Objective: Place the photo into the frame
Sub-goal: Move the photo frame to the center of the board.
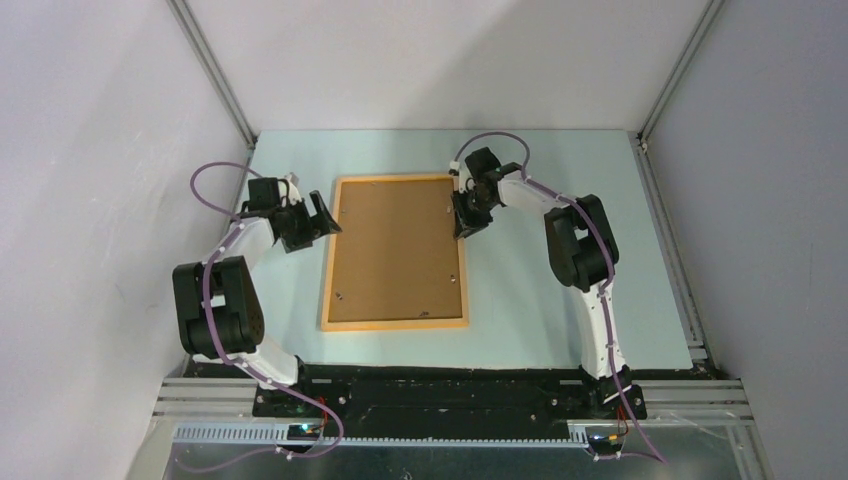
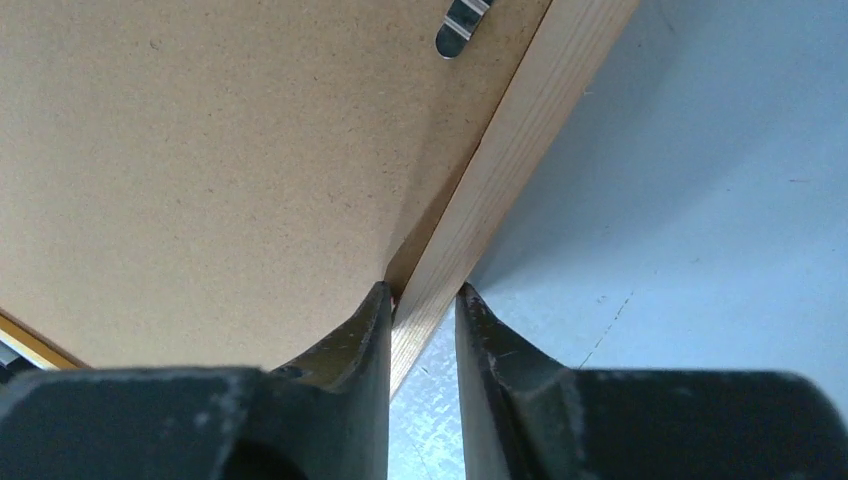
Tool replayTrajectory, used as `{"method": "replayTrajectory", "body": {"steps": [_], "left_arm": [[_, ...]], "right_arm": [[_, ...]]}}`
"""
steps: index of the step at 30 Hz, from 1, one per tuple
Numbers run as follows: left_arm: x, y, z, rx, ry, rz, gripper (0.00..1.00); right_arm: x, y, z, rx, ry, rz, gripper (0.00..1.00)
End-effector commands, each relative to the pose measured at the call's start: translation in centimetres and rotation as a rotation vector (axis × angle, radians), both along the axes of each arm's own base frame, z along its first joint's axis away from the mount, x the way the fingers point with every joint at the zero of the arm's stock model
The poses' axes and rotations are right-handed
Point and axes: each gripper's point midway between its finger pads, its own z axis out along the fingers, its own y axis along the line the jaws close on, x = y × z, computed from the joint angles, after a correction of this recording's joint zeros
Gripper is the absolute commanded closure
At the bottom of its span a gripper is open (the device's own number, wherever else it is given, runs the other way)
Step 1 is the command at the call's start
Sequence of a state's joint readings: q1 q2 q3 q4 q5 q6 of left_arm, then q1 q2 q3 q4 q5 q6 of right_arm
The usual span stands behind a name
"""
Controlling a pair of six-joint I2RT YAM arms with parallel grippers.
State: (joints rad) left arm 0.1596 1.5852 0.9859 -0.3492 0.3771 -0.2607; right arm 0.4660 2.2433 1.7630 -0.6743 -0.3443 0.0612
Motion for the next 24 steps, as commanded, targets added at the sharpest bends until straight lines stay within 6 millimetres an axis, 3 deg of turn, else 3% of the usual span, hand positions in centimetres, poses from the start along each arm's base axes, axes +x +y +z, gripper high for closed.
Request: {"method": "replayTrajectory", "body": {"steps": [1, 7, 11, 15, 19, 21, 24], "left_arm": [[1.3, 0.5, 1.2, 0.026, -0.052, -0.018, 0.06], [1.4, 0.5, 1.5, 0.032, -0.057, -0.028, 0.06], [1.6, 0.4, 1.4, 0.083, -0.065, -0.072, 0.06], [1.9, -0.3, 1.4, 0.154, -0.068, -0.131, 0.06], [2.5, -2.0, 1.8, 0.215, -0.066, -0.208, 0.06], [2.7, -4.3, 2.1, 0.243, -0.074, -0.28, 0.06], [3.4, -6.3, 2.7, 0.276, -0.081, -0.331, 0.06]], "right_arm": [[0.5, -0.5, -0.5, -0.034, -0.023, -0.037, 0.78], [0.1, -2.9, -0.4, -0.067, -0.041, -0.109, 1.0], [-1.1, -5.1, -0.6, -0.053, -0.025, -0.15, 1.0], [-1.8, -6.9, 0.5, -0.008, -0.026, -0.176, 1.0], [-2.8, -8.2, 1.5, 0.029, -0.025, -0.174, 1.0], [-3.4, -8.9, 1.5, 0.033, -0.02, -0.169, 1.0], [-4.1, -10.1, 1.3, 0.056, -0.001, -0.181, 1.0]]}}
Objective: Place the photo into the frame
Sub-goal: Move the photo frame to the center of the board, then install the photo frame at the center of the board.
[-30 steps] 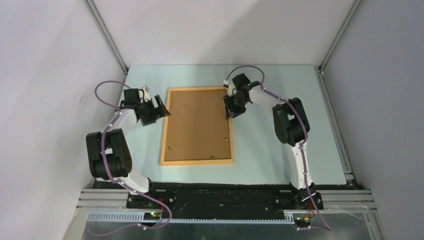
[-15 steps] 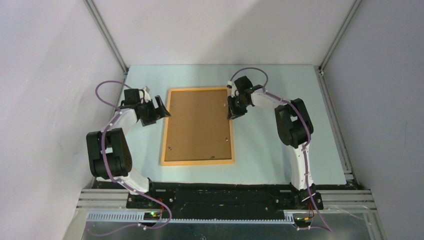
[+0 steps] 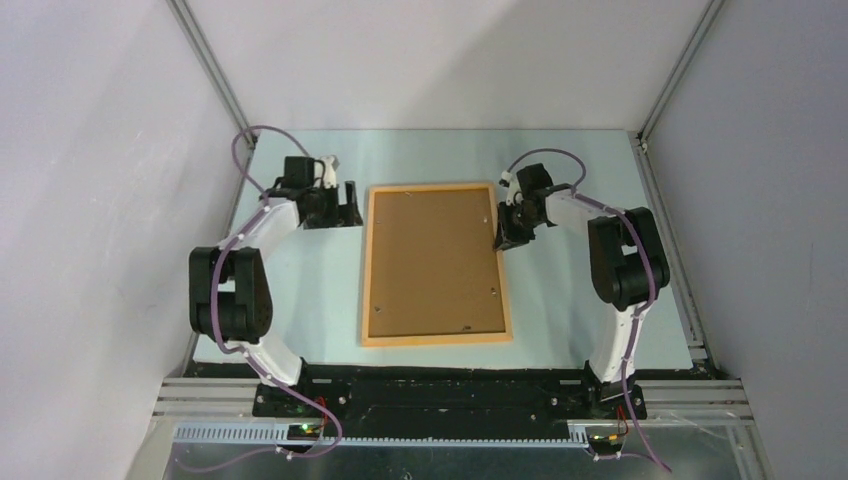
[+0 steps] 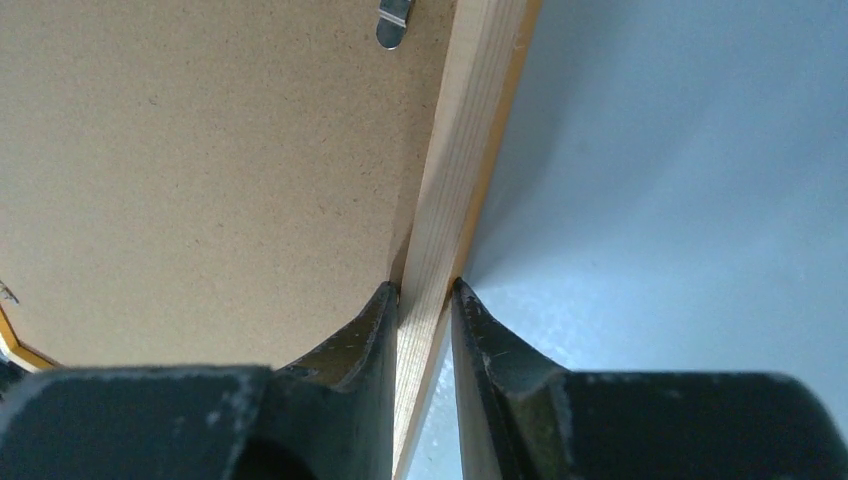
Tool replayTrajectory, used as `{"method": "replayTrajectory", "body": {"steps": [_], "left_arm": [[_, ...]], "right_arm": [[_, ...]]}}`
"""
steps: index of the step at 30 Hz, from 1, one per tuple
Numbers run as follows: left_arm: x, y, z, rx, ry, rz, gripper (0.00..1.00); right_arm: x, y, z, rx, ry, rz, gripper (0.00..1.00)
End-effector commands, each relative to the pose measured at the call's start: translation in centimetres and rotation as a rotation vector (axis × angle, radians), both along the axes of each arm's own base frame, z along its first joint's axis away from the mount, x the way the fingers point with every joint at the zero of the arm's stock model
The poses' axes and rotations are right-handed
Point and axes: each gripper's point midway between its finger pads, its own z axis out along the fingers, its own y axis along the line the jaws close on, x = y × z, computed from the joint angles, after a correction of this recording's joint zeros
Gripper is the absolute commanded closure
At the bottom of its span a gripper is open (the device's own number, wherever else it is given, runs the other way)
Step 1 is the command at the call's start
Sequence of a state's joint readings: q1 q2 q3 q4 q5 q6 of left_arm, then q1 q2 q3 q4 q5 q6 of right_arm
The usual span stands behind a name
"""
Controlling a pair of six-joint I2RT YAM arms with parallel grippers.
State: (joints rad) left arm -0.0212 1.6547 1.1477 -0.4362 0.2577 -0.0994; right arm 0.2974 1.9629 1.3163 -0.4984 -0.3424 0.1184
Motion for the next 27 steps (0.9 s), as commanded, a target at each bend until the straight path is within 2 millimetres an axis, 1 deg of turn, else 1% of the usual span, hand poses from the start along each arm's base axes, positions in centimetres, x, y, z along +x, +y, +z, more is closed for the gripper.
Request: {"method": "replayTrajectory", "body": {"steps": [1, 2, 3, 4, 5, 6, 7, 8, 9, 12, 14, 16, 21, 27], "left_arm": [[1.0, -3.3, 1.0, 0.09, -0.029, -0.125, 0.06], [1.4, -3.8, 0.9, 0.098, -0.024, -0.134, 0.06], [1.3, -4.9, 0.7, 0.101, -0.018, -0.157, 0.06], [1.6, -5.4, 0.4, 0.111, -0.006, -0.162, 0.06], [1.5, -6.4, 0.2, 0.119, 0.001, -0.184, 0.06], [1.8, -6.5, -0.3, 0.147, 0.011, -0.184, 0.06], [1.7, -7.3, -0.4, 0.164, 0.012, -0.201, 0.06], [2.1, -7.1, -1.0, 0.2, 0.019, -0.194, 0.07], [2.2, -7.4, -1.1, 0.227, 0.017, -0.196, 0.07], [2.7, -7.7, -1.9, 0.258, 0.025, -0.204, 0.08], [3.2, -7.4, -2.2, 0.29, 0.024, -0.192, 0.1], [3.5, -7.5, -2.5, 0.296, 0.027, -0.191, 0.11], [3.4, -7.7, -3.8, 0.312, 0.055, -0.206, 0.14], [4.1, -8.6, -4.4, 0.293, 0.067, -0.214, 0.19]], "right_arm": [[-1.6, -1.1, 1.2, 0.047, -0.008, 0.035, 1.0], [-1.6, -1.7, 1.1, 0.054, -0.006, 0.023, 1.0], [-2.0, -1.9, 0.9, 0.064, 0.006, 0.021, 1.0], [-1.9, -2.3, 0.9, 0.071, 0.008, 0.009, 1.0], [-2.1, -2.5, 0.9, 0.08, 0.013, 0.006, 1.0], [-2.0, -2.9, 0.8, 0.083, 0.014, -0.005, 1.0], [-1.9, -3.0, 0.9, 0.089, 0.01, -0.007, 1.0], [-1.8, -3.3, 0.9, 0.091, 0.01, -0.015, 1.0], [-1.7, -3.3, 0.9, 0.094, 0.006, -0.016, 1.0], [-1.7, -3.6, 1.0, 0.094, 0.001, -0.015, 1.0], [-1.7, -3.5, 1.0, 0.095, -0.002, -0.012, 1.0], [-1.6, -3.6, 0.9, 0.094, -0.003, -0.011, 1.0], [-1.7, -3.5, 0.6, 0.096, 0.005, -0.007, 1.0], [-1.8, -3.3, 0.2, 0.1, 0.013, -0.004, 1.0]]}}
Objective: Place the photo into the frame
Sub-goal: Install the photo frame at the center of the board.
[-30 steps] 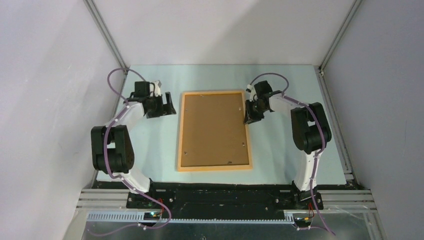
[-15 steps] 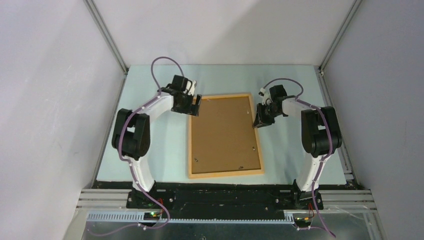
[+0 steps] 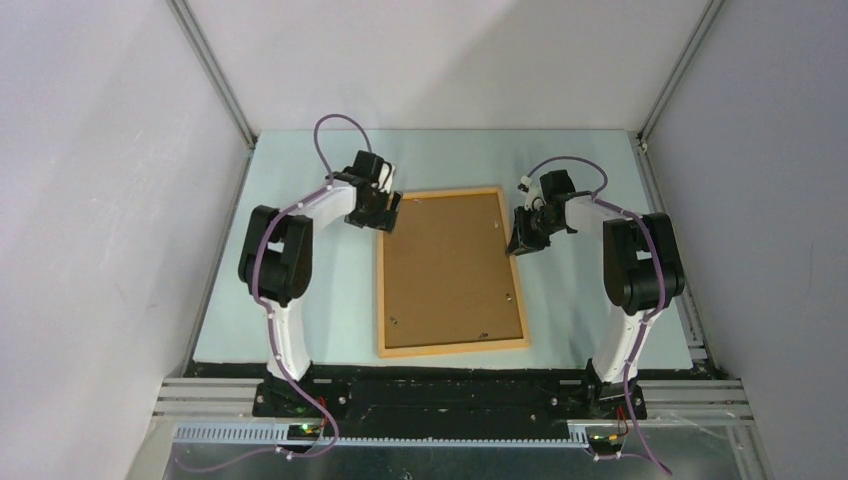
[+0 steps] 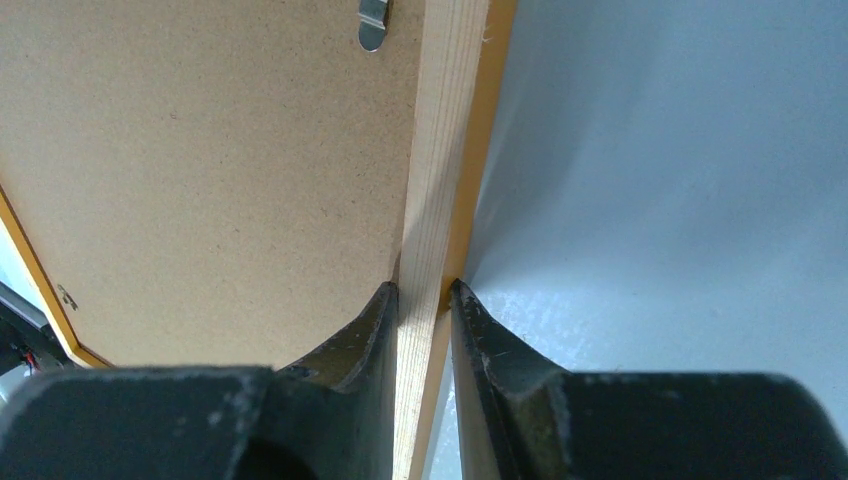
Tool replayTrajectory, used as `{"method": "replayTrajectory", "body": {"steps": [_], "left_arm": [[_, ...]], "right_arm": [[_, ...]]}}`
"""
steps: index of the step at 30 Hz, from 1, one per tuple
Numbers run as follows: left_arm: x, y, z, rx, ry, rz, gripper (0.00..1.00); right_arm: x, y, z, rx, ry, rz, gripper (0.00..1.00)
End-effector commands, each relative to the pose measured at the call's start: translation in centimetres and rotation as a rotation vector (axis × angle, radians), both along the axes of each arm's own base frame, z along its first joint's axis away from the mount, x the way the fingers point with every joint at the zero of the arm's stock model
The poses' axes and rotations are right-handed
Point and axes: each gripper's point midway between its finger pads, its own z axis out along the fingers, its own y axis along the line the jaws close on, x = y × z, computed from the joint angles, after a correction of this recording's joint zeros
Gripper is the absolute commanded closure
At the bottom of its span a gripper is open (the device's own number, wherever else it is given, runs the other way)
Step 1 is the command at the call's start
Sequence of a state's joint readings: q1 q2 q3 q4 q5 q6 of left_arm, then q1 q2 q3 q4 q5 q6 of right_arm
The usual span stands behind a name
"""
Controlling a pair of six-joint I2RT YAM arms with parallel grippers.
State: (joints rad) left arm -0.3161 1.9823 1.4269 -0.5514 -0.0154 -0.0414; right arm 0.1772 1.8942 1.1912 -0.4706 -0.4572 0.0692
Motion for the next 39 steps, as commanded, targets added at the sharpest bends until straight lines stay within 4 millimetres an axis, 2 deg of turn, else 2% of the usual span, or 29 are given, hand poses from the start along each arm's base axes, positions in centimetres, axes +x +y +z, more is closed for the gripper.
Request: {"method": "replayTrajectory", "body": {"steps": [1, 7, 16, 23, 35, 39], "left_arm": [[1.6, -0.9, 0.9, 0.003, -0.036, -0.022, 0.21], [1.7, -1.3, 0.2, -0.002, -0.011, -0.018, 0.28], [1.6, -1.5, -0.1, -0.006, 0.003, -0.021, 0.47], [1.4, -1.4, -0.2, -0.002, 0.012, -0.023, 0.57], [1.1, -1.9, -0.3, -0.022, 0.024, -0.043, 0.7], [1.1, -1.9, -0.3, -0.023, 0.026, -0.046, 0.71]], "right_arm": [[-0.2, 0.3, 0.4, 0.021, -0.018, 0.028, 1.0], [-0.2, 0.4, 0.5, 0.031, -0.018, 0.03, 1.0], [-0.1, 0.4, 0.5, 0.045, -0.016, 0.03, 1.0], [-0.1, 0.3, 0.6, 0.048, -0.016, 0.026, 1.0], [-0.2, 0.4, 0.4, 0.058, -0.007, 0.026, 1.0], [-0.2, 0.4, 0.3, 0.057, -0.006, 0.027, 1.0]]}}
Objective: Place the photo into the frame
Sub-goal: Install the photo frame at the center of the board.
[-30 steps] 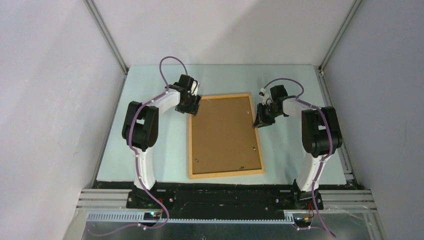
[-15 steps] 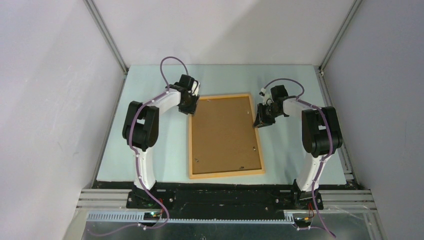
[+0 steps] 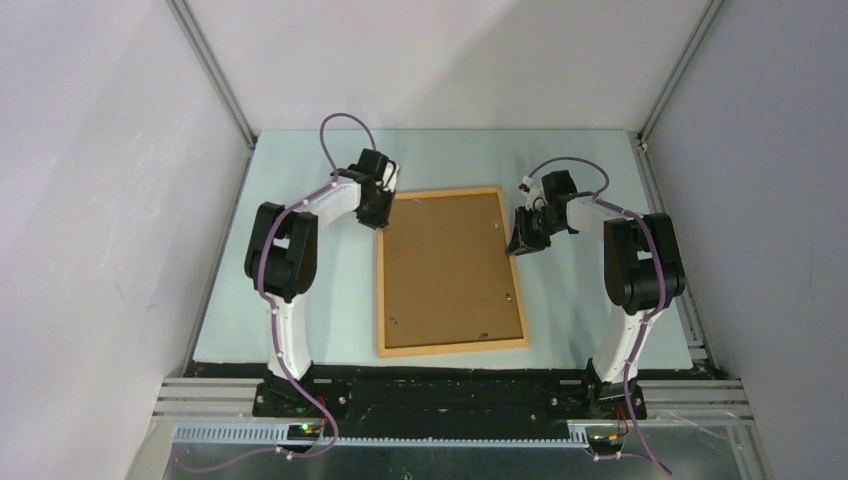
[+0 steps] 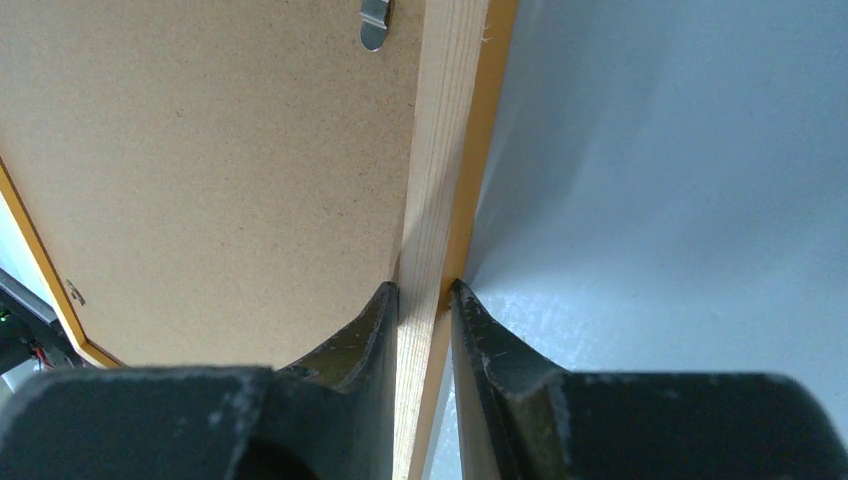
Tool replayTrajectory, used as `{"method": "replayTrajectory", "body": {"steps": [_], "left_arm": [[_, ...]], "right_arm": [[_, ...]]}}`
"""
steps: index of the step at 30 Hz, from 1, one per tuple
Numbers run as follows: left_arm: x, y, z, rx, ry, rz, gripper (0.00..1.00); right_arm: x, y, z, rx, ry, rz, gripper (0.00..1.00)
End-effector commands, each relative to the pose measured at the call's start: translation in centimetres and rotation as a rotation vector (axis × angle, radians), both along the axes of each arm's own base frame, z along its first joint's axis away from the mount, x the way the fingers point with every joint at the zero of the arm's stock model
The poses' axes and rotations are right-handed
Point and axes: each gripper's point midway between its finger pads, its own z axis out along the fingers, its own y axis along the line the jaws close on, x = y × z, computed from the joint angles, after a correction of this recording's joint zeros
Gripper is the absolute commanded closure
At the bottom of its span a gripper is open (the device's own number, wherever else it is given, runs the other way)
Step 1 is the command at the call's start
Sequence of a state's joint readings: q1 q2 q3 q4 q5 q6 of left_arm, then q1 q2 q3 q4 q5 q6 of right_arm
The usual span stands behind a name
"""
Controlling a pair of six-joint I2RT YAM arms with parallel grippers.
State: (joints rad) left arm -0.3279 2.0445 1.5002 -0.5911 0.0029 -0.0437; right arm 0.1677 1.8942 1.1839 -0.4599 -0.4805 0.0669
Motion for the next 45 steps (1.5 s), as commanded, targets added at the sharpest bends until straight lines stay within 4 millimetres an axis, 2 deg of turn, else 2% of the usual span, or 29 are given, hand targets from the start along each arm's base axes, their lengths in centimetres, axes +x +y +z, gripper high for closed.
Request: {"method": "replayTrajectory", "body": {"steps": [1, 4, 9, 15, 19, 21, 26, 31, 39, 45], "left_arm": [[0.5, -0.7, 0.4, -0.015, -0.007, -0.029, 0.71], [0.4, -0.7, 0.7, -0.012, -0.01, -0.033, 0.64], [0.0, -0.4, 1.6, -0.011, -0.023, -0.035, 0.4], [-1.5, -0.5, 3.4, -0.043, -0.035, -0.063, 0.23], [-3.5, -0.7, 4.7, -0.079, -0.035, -0.133, 0.17], [-4.7, -0.7, 4.7, -0.091, -0.02, -0.156, 0.15], [-8.7, -1.1, 3.5, -0.142, 0.074, -0.206, 0.1], [-11.7, -1.4, 2.5, -0.145, 0.131, -0.282, 0.07], [-14.9, -1.9, 1.0, -0.144, 0.227, -0.322, 0.01], [-16.1, -2.4, 1.1, -0.171, 0.251, -0.356, 0.0]], "right_arm": [[-0.1, 0.5, 0.3, 0.037, -0.006, 0.026, 1.0], [-0.2, 0.5, 0.3, 0.037, -0.004, 0.026, 1.0], [-0.1, 0.4, 0.2, 0.036, -0.003, 0.02, 1.0], [0.3, 0.1, 0.1, 0.037, 0.005, -0.022, 1.0], [1.0, -0.3, 0.2, 0.052, 0.005, -0.07, 1.0], [1.3, -0.4, 0.3, 0.056, 0.005, -0.089, 1.0], [1.9, -0.5, 0.6, 0.055, -0.005, -0.127, 1.0], [2.2, -0.7, 0.5, 0.045, -0.002, -0.16, 1.0], [2.8, -1.8, 0.6, 0.077, 0.013, -0.232, 1.0], [3.3, -2.4, 0.7, 0.106, 0.023, -0.275, 1.0]]}}
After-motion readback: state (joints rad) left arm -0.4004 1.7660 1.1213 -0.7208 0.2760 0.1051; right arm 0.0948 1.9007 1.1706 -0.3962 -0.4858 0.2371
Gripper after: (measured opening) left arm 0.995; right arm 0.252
